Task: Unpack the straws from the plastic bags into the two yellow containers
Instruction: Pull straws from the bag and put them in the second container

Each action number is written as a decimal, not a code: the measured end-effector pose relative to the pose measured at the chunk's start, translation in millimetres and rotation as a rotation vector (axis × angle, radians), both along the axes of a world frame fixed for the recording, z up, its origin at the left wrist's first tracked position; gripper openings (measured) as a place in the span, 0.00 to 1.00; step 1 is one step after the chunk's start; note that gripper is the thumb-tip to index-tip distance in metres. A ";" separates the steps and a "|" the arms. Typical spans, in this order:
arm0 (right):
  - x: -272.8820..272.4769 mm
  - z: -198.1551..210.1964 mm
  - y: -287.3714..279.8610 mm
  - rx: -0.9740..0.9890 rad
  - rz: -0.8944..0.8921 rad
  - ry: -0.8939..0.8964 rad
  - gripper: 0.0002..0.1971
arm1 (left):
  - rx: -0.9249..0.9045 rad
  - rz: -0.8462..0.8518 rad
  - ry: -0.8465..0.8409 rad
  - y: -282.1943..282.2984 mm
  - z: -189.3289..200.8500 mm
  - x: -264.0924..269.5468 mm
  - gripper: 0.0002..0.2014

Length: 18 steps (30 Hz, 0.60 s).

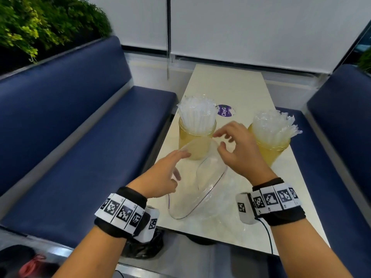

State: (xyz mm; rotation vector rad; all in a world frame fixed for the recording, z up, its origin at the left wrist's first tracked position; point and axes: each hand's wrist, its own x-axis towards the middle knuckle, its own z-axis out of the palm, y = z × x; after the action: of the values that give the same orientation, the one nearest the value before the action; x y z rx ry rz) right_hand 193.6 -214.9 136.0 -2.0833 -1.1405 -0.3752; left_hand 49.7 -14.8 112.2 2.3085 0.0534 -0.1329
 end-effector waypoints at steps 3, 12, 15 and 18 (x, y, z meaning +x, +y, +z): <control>-28.2 35.2 17.6 0.042 0.237 -0.117 0.08 | -0.047 0.055 -0.162 -0.9 4.9 6.1 0.33; -39.8 2.9 30.5 -0.947 0.148 0.322 0.34 | -0.106 0.135 -0.437 -8.2 17.5 15.9 0.17; -36.2 -8.3 31.2 -1.044 0.200 0.389 0.39 | 0.003 0.140 -0.484 -8.9 17.1 15.6 0.17; -36.5 -19.7 32.6 -1.095 0.213 0.436 0.41 | 0.152 0.130 -0.470 -10.0 19.1 11.6 0.16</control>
State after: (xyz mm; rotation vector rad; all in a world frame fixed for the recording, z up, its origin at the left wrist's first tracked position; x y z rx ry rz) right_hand 157.1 -182.4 116.3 -2.6581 -1.4188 0.9818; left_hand 61.2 -24.8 131.3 2.4212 -0.0272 0.4946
